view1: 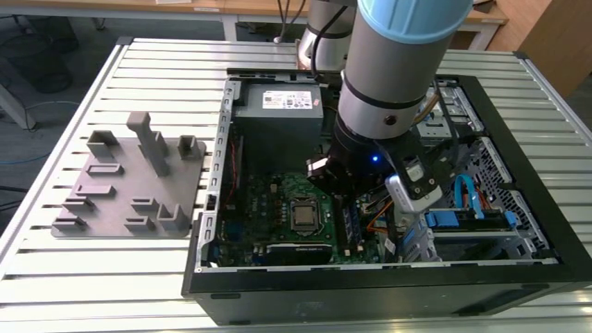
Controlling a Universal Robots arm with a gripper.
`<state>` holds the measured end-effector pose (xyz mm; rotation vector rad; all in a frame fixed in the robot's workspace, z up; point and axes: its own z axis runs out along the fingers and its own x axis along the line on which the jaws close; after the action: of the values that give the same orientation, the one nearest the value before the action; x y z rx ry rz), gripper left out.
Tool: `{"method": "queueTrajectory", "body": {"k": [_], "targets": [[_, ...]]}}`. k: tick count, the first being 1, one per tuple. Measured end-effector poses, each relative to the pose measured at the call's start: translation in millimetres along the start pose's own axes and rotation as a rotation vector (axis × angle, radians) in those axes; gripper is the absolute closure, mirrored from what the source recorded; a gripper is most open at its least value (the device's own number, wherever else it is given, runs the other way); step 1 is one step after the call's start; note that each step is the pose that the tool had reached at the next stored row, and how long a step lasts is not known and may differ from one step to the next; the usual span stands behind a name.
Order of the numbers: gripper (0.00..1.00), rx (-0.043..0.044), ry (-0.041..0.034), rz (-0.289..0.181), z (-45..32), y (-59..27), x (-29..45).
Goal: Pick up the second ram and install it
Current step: 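Insert the second ram into the second slot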
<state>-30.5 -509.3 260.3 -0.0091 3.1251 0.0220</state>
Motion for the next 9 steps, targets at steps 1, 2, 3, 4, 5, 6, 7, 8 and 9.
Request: {"method": "queueTrajectory", "body": {"k": [1, 2, 3, 4, 5, 6, 7, 8, 9], "targets": [[0.86, -0.0001, 0.0000, 0.000, 0.3, 0.2, 0.0], [0.86, -0.0003, -0.0001, 0.000, 0.6, 0.4, 0.0], [0.86, -0.0003, -0.0001, 0.000, 0.9, 0.7, 0.0], [0.86, -0.0002, -0.0001, 0.000, 1.2, 1.0, 0.0], [0.86, 0.0000, 0.0000, 0.000, 1.3, 1.2, 0.0], [0.86, -0.0001, 0.0000, 0.000, 1.6, 1.4, 0.0], [0.86, -0.0001, 0.0000, 0.000, 1.9, 1.6, 0.0], [0.86, -0.0001, 0.0000, 0.000, 2.1, 1.8, 0.0], [0.86, 0.0000, 0.0000, 0.000, 2.3, 2.0, 0.0]]}}
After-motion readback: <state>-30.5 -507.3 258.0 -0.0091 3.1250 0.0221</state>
